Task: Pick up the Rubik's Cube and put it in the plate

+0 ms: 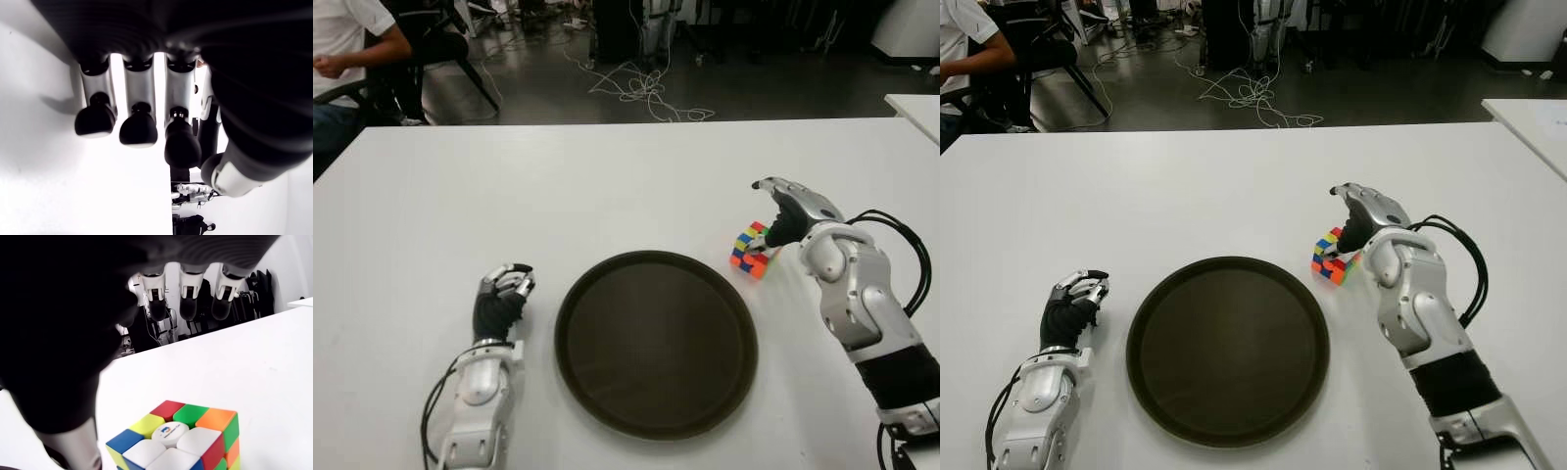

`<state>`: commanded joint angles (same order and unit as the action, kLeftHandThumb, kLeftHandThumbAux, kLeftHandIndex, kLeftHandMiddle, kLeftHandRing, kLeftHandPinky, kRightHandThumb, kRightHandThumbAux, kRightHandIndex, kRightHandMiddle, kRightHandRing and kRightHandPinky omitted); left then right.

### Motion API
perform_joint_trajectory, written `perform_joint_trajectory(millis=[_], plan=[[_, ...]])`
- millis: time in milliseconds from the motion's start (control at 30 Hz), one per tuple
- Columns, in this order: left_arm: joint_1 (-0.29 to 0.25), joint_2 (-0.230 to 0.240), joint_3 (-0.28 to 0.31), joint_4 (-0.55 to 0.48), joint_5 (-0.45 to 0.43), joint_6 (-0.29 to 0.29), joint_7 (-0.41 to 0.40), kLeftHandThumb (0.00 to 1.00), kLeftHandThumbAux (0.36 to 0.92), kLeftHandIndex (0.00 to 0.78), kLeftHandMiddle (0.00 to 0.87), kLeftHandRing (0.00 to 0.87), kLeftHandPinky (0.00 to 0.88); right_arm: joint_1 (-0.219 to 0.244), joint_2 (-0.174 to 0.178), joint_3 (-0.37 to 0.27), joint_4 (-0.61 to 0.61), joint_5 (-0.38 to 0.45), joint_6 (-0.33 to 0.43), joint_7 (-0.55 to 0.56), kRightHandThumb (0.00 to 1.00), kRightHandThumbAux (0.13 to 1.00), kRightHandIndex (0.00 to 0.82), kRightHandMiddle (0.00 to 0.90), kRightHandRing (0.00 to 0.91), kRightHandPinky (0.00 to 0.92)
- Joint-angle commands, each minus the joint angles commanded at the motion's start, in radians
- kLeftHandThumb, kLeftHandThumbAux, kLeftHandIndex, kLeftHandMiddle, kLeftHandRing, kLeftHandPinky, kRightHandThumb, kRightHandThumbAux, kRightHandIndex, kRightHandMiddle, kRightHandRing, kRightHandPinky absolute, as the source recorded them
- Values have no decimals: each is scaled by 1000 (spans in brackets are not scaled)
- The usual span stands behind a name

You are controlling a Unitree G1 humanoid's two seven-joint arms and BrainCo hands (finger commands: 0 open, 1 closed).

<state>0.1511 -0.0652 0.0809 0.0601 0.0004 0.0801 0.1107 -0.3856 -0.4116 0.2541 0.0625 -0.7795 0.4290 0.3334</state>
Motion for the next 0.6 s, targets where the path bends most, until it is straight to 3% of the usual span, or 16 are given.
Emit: perform_joint_trajectory(millis=[600], plan=[[4,10,-8,1,6,-9,-12,709,705,444,808,820,811,-18,8,10,64,25,-15,-42,0,847,39,30,42,43]])
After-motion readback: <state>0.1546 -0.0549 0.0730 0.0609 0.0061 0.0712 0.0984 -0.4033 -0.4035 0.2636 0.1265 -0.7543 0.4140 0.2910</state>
